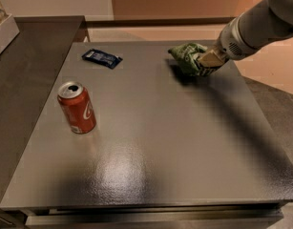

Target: Move green jalapeno chip bag near rxbar blueberry

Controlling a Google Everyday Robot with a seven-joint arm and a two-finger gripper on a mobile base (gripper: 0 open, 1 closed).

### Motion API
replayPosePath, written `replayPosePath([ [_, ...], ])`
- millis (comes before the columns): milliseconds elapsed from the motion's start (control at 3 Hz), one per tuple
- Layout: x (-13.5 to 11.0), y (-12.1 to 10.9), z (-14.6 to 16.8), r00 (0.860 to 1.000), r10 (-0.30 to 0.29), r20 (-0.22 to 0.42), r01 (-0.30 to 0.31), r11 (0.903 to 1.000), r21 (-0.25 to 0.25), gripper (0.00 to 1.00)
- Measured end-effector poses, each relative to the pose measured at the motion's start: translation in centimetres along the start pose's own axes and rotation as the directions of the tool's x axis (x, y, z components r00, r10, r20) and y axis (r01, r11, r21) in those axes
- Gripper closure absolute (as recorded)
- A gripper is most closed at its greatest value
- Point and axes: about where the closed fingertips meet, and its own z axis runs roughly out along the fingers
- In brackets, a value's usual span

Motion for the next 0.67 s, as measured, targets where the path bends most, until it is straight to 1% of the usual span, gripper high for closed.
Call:
replayPosePath([
  [333, -2.7, 0.1, 1.2, 0.997, -0.058, 0.055, 0.058, 0.9983, 0.006, 1.00],
  [667, -5.1, 0.3, 2.8, 0.990, -0.093, 0.104, 0.093, 0.9956, 0.002, 1.00],
])
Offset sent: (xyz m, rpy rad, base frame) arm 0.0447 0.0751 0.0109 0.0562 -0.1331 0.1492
